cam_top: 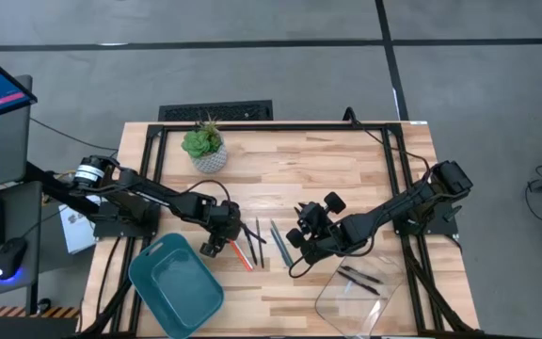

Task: Sort pens & pencils
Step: Put the orange pencil into the blue bin

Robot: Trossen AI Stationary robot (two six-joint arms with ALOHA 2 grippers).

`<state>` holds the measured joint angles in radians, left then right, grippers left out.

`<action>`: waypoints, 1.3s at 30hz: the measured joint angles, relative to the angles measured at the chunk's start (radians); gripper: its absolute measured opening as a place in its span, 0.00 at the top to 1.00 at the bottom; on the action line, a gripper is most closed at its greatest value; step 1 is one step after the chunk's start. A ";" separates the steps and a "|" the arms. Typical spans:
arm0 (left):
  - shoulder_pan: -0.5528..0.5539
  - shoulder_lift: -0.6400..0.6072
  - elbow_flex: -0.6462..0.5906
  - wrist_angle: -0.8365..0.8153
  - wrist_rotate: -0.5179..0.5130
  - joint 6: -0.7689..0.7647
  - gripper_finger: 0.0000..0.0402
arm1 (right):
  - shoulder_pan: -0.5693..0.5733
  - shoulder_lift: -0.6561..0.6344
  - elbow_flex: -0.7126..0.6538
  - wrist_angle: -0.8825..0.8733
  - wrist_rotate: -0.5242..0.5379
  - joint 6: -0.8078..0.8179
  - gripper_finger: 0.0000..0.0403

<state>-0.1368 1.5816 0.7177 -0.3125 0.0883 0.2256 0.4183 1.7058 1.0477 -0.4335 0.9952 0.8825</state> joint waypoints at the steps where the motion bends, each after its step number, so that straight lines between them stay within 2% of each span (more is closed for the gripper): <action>1: 0.000 0.002 0.000 0.000 0.000 0.000 0.63 | 0.000 0.000 0.000 0.000 0.000 0.000 0.76; 15: 0.001 0.003 -0.001 0.003 0.009 -0.002 0.63 | 0.000 0.000 0.000 0.000 0.000 0.000 0.76; 39: -0.003 0.047 -0.003 0.164 0.101 0.032 0.63 | 0.001 0.000 0.000 -0.007 0.000 0.000 0.76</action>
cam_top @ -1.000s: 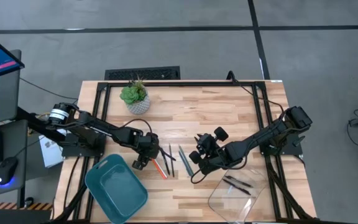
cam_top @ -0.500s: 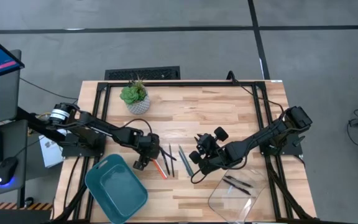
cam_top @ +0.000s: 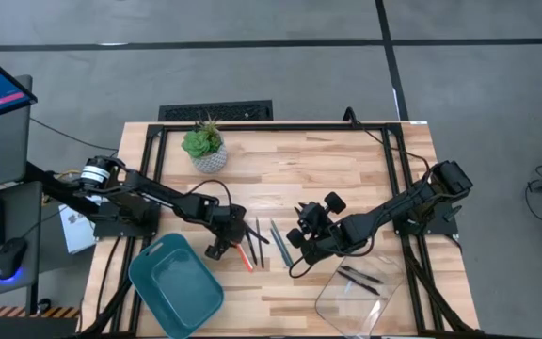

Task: Sort pens & pencils
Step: Put the orange pencil into the blue bin

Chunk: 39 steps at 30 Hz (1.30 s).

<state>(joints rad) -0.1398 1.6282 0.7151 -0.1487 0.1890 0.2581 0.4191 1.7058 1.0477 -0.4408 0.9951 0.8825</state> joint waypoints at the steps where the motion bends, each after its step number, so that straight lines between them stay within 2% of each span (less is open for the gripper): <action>1: -0.001 0.000 0.000 0.005 0.006 0.000 0.63 | 0.000 0.000 0.000 0.000 0.000 0.000 0.76; 7: -0.009 0.011 0.000 0.095 0.075 -0.004 0.63 | 0.000 0.000 0.000 0.000 0.000 0.000 0.76; 20: -0.018 0.099 0.005 0.133 0.084 0.069 0.63 | 0.006 0.001 0.000 -0.018 -0.004 0.000 0.76; 39: -0.014 0.108 -0.004 0.198 0.120 0.073 0.63 | 0.006 0.001 0.000 -0.018 -0.004 0.000 0.76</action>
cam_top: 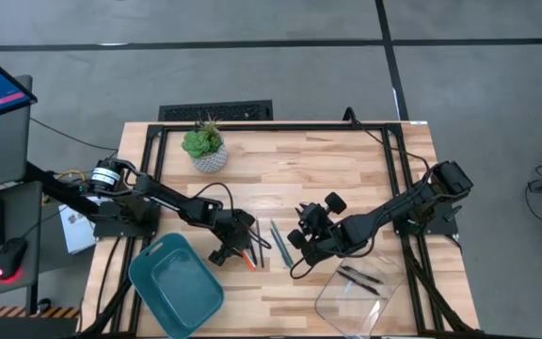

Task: Sort pens & pencils
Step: Put the orange pencil into the blue bin

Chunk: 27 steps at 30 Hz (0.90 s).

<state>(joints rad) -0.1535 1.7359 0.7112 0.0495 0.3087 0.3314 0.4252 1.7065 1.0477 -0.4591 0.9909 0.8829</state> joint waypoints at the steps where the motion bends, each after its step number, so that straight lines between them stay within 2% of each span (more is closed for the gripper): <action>1: 0.004 0.000 -0.009 0.012 0.005 0.002 0.63 | 0.000 0.000 0.000 0.000 0.000 0.000 0.76; 8: 0.036 0.000 -0.077 0.130 0.067 -0.019 0.63 | 0.007 0.000 0.000 0.000 0.000 0.000 0.76; 15: 0.037 0.001 -0.122 0.244 0.074 -0.021 0.63 | 0.006 0.000 0.000 -0.001 0.001 0.000 0.76; 27: 0.037 0.001 -0.127 0.256 0.079 -0.003 0.63 | 0.006 0.000 0.000 -0.004 0.001 0.000 0.76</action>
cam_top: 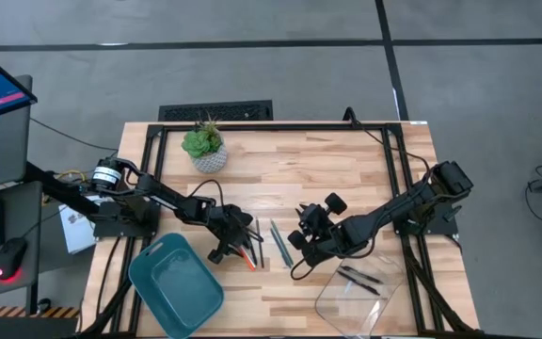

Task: Sort pens & pencils
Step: Put the orange pencil into the blue bin

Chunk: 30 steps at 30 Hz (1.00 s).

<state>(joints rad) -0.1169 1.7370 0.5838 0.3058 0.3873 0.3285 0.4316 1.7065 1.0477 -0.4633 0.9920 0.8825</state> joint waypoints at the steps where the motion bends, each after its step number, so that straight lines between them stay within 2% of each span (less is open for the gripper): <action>1: 0.000 0.000 0.000 0.000 0.001 0.000 0.63 | 0.000 0.000 0.000 0.000 0.000 0.000 0.76; 10: 0.026 0.001 0.000 0.001 0.022 0.035 0.63 | 0.000 0.000 0.000 0.000 0.000 0.000 0.76; 16: 0.072 0.005 -0.001 0.021 0.084 0.037 0.63 | 0.000 0.000 0.000 -0.001 0.000 0.000 0.76; 26: 0.077 0.168 0.003 0.255 0.171 -0.013 0.63 | 0.000 0.000 0.000 -0.016 0.000 0.000 0.76; 30: 0.077 0.190 0.002 0.309 0.178 -0.032 0.63 | 0.000 0.000 0.000 -0.019 0.000 0.000 0.76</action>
<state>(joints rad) -0.0402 1.9266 0.5861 0.6144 0.5652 0.2966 0.4316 1.7065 1.0477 -0.4827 0.9922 0.8822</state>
